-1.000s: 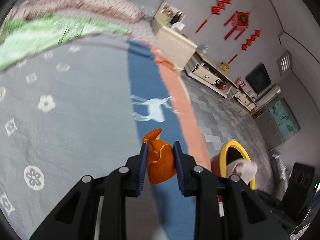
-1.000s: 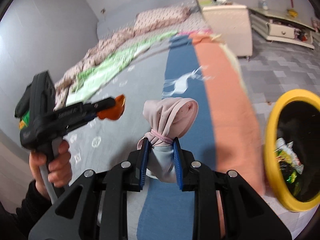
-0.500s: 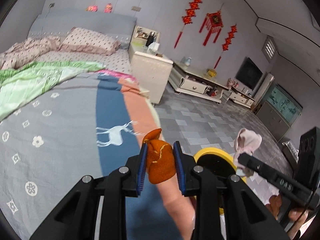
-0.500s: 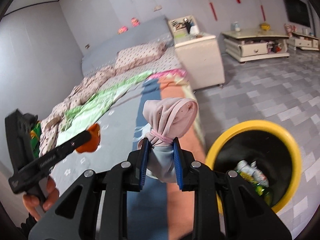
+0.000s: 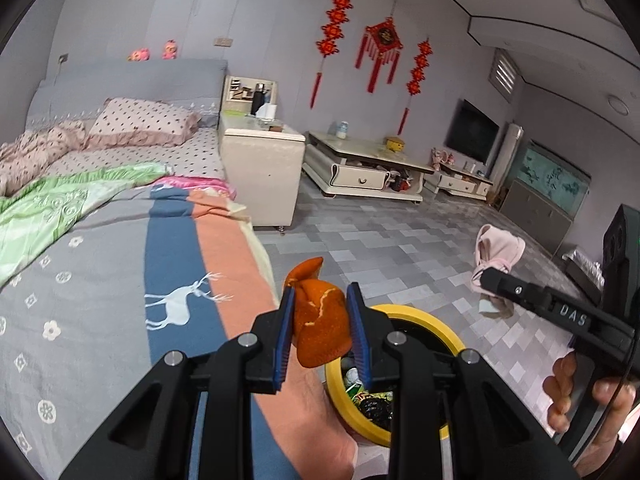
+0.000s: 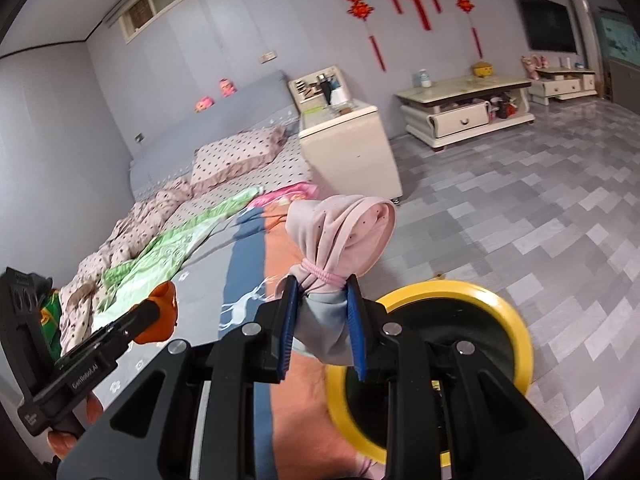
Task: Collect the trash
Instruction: 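Carry the orange cloth and pink sock with both tools over the bin, then open both tools over the bin to drop the cloth and sock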
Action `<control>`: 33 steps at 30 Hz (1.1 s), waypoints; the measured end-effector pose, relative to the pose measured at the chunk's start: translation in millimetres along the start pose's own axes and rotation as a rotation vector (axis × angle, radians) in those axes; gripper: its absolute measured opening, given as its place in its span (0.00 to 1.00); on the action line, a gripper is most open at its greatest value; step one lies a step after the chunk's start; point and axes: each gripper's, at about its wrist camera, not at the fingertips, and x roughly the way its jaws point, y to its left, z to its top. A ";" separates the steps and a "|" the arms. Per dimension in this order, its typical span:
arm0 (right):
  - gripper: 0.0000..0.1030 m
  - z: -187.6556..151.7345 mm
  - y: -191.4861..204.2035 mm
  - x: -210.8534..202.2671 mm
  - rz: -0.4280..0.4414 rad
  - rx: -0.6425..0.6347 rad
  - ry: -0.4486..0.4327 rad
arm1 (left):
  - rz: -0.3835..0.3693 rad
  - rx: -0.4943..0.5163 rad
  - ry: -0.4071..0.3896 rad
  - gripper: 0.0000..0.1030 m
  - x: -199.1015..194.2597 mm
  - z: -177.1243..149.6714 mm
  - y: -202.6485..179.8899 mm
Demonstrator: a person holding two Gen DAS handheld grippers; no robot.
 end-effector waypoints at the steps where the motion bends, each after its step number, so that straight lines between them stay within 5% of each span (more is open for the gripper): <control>1: 0.22 1.8 -6.0 -0.7 -0.007 0.005 -0.004 | -0.001 0.010 0.001 0.24 3.5 0.2 -5.4; 25: 0.23 -37.9 -99.1 47.3 -0.108 0.112 0.101 | -0.085 0.136 0.113 0.24 102.4 -35.8 -83.4; 33: 0.24 -44.3 -115.6 67.2 -0.135 0.137 0.149 | -0.146 0.082 0.217 0.27 133.7 -43.5 -79.7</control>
